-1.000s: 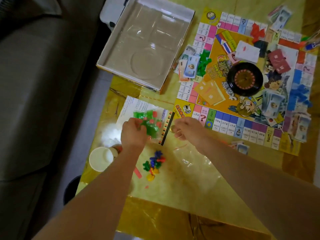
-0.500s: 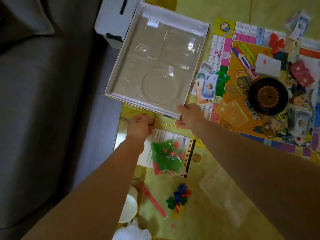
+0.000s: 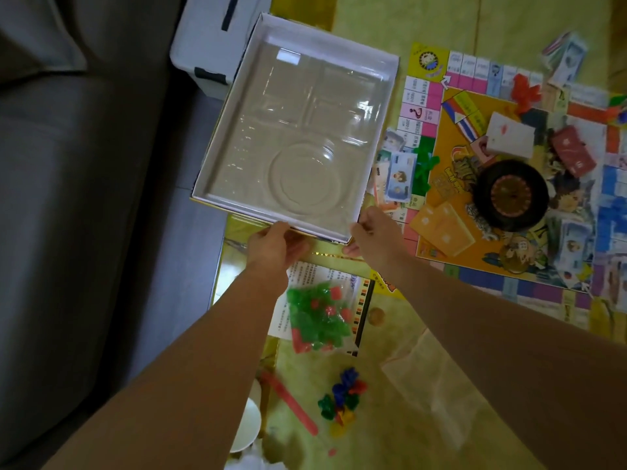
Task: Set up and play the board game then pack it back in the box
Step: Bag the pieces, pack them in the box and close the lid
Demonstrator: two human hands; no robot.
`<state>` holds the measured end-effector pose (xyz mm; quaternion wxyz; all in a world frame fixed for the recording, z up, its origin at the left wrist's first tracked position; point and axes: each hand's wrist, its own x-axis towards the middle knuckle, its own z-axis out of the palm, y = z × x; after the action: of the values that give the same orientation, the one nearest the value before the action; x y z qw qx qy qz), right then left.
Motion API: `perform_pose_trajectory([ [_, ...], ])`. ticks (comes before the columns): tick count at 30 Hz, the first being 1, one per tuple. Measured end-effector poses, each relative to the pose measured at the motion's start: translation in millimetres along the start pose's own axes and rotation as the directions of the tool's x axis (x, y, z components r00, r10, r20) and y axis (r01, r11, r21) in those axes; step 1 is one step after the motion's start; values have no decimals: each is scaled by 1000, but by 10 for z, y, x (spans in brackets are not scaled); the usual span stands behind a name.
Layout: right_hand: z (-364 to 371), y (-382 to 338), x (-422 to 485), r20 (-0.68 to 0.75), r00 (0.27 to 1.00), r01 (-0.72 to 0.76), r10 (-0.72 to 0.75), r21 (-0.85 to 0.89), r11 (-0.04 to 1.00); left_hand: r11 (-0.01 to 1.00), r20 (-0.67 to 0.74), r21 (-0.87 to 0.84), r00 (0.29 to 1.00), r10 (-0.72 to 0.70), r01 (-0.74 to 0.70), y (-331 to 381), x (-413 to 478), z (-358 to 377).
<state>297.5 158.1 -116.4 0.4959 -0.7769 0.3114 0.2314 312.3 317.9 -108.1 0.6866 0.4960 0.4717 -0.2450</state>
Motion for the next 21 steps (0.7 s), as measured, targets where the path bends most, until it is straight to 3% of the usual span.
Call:
perform_pose_trajectory([
  [7, -182, 65, -260, -21, 989, 143, -144, -44, 989, 998, 17, -46, 999, -41, 42, -28, -162, 43],
  [12, -352, 185, -558, -101, 980, 167, -171, -53, 985, 1000, 20, 4, 1000, -9, 9, -126, -481, 117],
  [17, -576, 333, -855, -148, 986, 109, -72, 258, 960, 994, 71, 53, 993, 96, -100, -313, -839, 192],
  [21, -872, 524, -1075, -101, 995, 26, 15, 398, 917, 982, 104, 137, 988, 117, -130, -633, -1101, 222],
])
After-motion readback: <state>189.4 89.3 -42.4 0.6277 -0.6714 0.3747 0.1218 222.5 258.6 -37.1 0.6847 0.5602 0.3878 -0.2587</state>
